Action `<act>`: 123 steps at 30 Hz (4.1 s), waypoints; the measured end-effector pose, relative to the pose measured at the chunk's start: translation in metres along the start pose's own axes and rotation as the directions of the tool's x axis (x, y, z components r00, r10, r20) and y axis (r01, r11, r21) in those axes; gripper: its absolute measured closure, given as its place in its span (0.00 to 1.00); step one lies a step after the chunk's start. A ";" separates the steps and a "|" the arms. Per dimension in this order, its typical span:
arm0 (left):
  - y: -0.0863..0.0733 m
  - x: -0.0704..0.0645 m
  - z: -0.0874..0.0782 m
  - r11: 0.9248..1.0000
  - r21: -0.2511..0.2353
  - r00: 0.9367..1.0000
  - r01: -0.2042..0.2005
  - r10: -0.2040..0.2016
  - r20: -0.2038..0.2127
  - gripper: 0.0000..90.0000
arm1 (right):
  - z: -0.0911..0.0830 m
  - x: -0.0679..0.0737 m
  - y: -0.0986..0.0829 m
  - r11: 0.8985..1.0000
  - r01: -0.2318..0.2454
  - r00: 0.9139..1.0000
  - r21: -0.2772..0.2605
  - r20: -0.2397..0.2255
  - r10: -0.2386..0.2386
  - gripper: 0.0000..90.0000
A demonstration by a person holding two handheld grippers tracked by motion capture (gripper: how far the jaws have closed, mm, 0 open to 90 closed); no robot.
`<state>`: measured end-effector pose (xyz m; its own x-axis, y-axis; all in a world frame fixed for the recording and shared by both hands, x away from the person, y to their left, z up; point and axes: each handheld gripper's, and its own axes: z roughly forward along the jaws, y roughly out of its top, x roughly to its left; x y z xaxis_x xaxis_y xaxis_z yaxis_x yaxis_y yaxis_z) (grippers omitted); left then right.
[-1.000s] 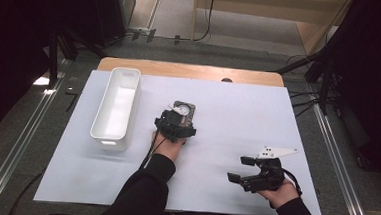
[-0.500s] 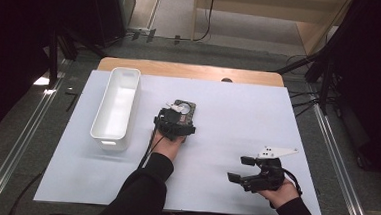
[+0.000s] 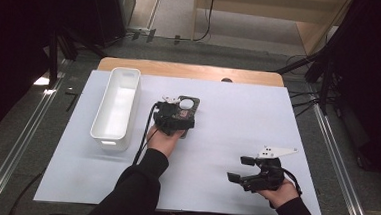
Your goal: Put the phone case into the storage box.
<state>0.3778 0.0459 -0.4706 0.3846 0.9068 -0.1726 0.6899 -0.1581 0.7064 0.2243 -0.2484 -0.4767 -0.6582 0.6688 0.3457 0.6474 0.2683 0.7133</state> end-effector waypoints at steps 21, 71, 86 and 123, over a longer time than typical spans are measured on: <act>0.007 0.012 -0.026 0.999 0.036 0.989 0.004 -0.009 0.148 0.13 | 0.002 0.001 0.001 1.000 -0.030 1.000 0.001 0.002 0.030 0.13; -0.020 0.009 -0.057 0.995 -0.051 0.959 0.087 -0.070 0.274 0.13 | 0.017 -0.015 0.040 0.962 -0.245 0.969 -0.121 -0.053 0.240 0.15; -0.028 0.005 -0.055 0.989 -0.083 0.961 0.120 -0.095 0.258 0.13 | 0.033 -0.018 0.059 0.943 -0.302 0.953 -0.141 -0.061 0.297 0.15; -0.031 -0.004 -0.040 0.981 -0.116 0.963 0.153 -0.121 0.242 0.13 | 0.062 -0.035 0.125 0.893 -0.439 0.898 -0.096 -0.067 0.434 0.16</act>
<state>0.3300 0.0625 -0.4640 0.4350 0.7975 -0.4181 0.6648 0.0287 0.7465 0.3522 -0.1956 -0.4370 -0.3358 0.6712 0.6609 0.8302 -0.1205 0.5443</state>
